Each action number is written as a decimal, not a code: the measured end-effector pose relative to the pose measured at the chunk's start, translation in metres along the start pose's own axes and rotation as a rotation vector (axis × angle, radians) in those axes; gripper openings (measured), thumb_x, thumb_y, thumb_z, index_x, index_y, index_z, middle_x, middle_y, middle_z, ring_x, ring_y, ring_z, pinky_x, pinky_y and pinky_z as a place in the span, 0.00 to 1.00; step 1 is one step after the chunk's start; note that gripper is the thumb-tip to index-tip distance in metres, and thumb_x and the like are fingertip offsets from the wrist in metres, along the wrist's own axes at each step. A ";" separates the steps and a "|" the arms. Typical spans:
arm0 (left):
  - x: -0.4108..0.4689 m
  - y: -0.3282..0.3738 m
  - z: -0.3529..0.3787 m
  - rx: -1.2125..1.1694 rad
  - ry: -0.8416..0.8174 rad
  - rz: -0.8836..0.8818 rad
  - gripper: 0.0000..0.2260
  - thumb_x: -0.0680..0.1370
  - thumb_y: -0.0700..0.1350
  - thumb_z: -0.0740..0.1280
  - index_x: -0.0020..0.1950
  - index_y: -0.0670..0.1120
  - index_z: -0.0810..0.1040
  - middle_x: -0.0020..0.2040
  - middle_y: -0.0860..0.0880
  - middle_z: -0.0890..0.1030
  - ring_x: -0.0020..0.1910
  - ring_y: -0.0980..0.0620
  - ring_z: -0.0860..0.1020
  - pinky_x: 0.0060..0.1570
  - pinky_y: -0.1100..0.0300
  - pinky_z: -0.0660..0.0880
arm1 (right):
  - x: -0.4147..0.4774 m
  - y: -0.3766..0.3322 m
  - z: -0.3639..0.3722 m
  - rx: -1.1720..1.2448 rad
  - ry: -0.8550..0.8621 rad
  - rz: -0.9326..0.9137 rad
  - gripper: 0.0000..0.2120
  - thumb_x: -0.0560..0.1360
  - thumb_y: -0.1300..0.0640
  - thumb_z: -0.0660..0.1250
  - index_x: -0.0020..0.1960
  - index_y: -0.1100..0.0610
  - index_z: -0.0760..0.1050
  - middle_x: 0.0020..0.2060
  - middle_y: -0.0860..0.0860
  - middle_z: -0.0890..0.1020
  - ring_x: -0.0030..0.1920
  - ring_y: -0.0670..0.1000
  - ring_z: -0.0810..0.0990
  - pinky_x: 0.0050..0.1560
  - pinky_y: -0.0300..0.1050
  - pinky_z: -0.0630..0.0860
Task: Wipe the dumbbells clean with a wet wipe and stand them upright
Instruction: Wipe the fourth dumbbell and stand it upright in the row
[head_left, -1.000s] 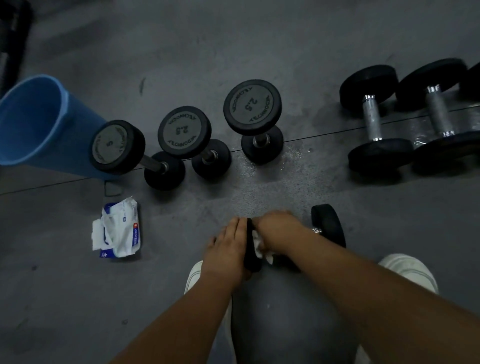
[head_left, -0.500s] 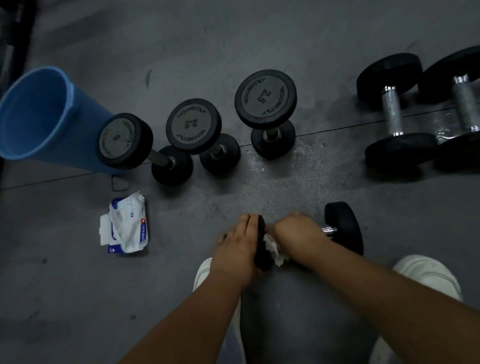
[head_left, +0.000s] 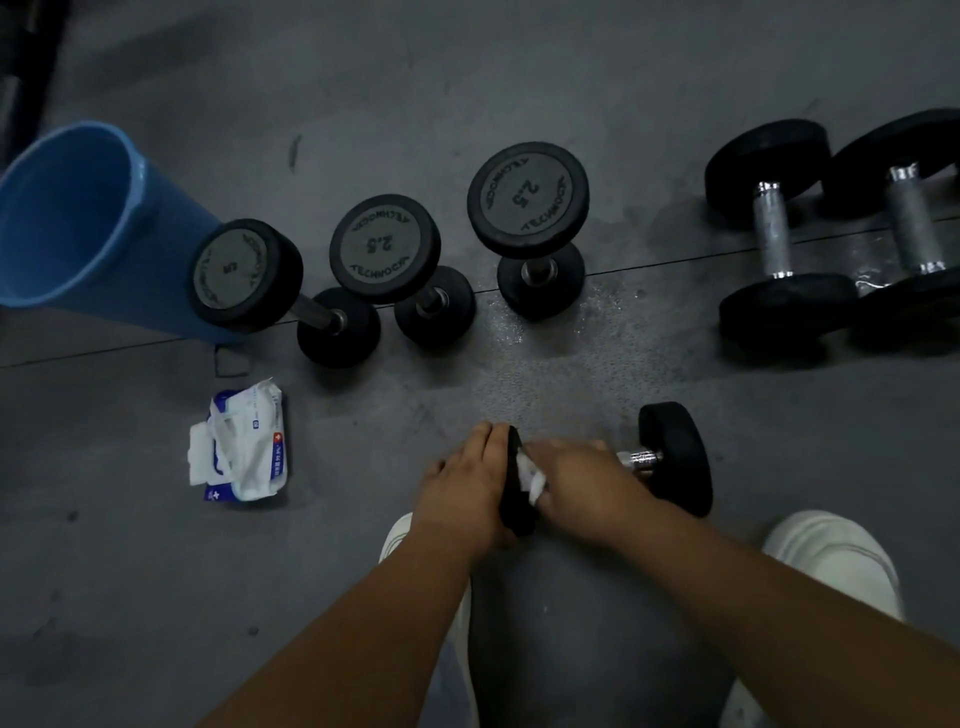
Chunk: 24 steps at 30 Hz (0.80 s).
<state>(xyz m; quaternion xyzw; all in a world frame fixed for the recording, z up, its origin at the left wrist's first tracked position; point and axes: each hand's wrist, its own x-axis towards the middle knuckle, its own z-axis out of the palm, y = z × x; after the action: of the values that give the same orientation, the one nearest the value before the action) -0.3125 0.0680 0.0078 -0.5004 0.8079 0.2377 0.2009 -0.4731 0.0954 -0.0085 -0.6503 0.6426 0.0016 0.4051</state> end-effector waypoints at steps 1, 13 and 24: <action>-0.001 0.000 0.001 -0.001 0.000 0.002 0.54 0.65 0.55 0.77 0.79 0.51 0.44 0.79 0.52 0.50 0.74 0.49 0.65 0.70 0.51 0.63 | -0.007 -0.001 0.003 -0.045 -0.034 -0.049 0.13 0.73 0.47 0.60 0.55 0.49 0.72 0.52 0.49 0.79 0.53 0.53 0.77 0.58 0.49 0.69; 0.000 0.001 0.003 0.029 -0.005 0.002 0.55 0.64 0.53 0.78 0.79 0.51 0.44 0.79 0.52 0.50 0.70 0.47 0.69 0.68 0.51 0.66 | 0.025 0.006 -0.029 0.148 -0.158 0.081 0.17 0.71 0.54 0.71 0.57 0.46 0.72 0.53 0.51 0.78 0.51 0.52 0.78 0.47 0.43 0.74; 0.001 0.000 0.001 0.043 -0.019 0.007 0.55 0.65 0.55 0.78 0.80 0.51 0.44 0.80 0.51 0.49 0.73 0.47 0.66 0.69 0.52 0.63 | 0.009 -0.026 -0.006 -0.359 -0.142 0.042 0.09 0.77 0.56 0.63 0.56 0.53 0.76 0.55 0.53 0.81 0.56 0.56 0.79 0.60 0.50 0.68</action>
<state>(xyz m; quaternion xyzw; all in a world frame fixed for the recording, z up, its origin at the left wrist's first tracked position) -0.3126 0.0680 0.0065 -0.4910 0.8125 0.2260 0.2186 -0.4534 0.0809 0.0048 -0.6967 0.6155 0.1704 0.3267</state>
